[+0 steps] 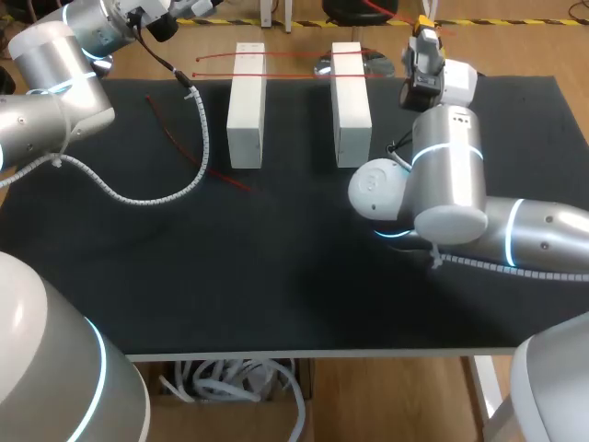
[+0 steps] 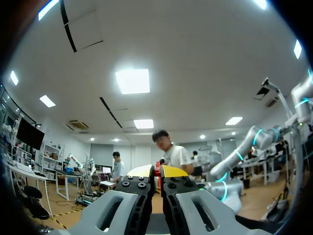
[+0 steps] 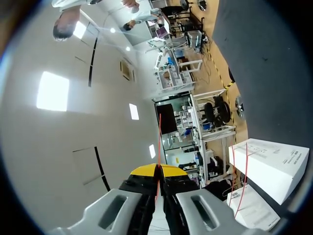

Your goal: Grab the tape and strap the tape.

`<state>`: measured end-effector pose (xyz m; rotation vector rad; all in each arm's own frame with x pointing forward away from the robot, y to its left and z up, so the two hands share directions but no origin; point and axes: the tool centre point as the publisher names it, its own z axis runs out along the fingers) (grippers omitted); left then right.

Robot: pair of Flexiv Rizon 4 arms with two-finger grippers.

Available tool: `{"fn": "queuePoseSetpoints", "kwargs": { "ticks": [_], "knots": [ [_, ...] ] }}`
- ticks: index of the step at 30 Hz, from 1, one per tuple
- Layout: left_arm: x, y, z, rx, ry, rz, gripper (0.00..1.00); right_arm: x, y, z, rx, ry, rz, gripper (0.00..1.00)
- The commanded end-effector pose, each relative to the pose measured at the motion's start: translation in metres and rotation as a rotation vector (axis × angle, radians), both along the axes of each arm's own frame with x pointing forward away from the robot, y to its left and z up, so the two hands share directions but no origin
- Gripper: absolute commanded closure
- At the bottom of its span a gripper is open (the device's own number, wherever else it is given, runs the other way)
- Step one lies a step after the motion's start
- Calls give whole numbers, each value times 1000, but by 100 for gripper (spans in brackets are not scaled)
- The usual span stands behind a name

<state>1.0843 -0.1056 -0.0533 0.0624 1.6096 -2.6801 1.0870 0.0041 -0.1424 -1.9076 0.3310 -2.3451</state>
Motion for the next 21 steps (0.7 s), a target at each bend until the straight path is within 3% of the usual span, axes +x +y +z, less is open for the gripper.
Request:
{"fn": "queuePoseSetpoints", "kwargs": {
  "ticks": [1, 7, 12, 13, 19, 21],
  "knots": [
    [0, 0, 0, 0, 0, 1, 100, -2, 2, 2, -1, 8, -7, 100],
    [0, 1, 1, 8, -9, 10, 100, -4, 1, 2, -6, 5, -9, 100],
    [1, 4, -1, 246, -25, 86, 100, -6, -1, 2, -26, 8, -16, 100],
    [1, 5, -2, 305, -57, 91, 100, -7, -1, 1, -29, 9, -18, 100],
    [3, 7, -5, 462, -89, 127, 100, -10, -2, 1, -38, 12, -22, 100],
    [2, 8, -4, 555, -116, 115, 100, -12, -2, 1, -40, 12, -20, 100]
  ]
}}
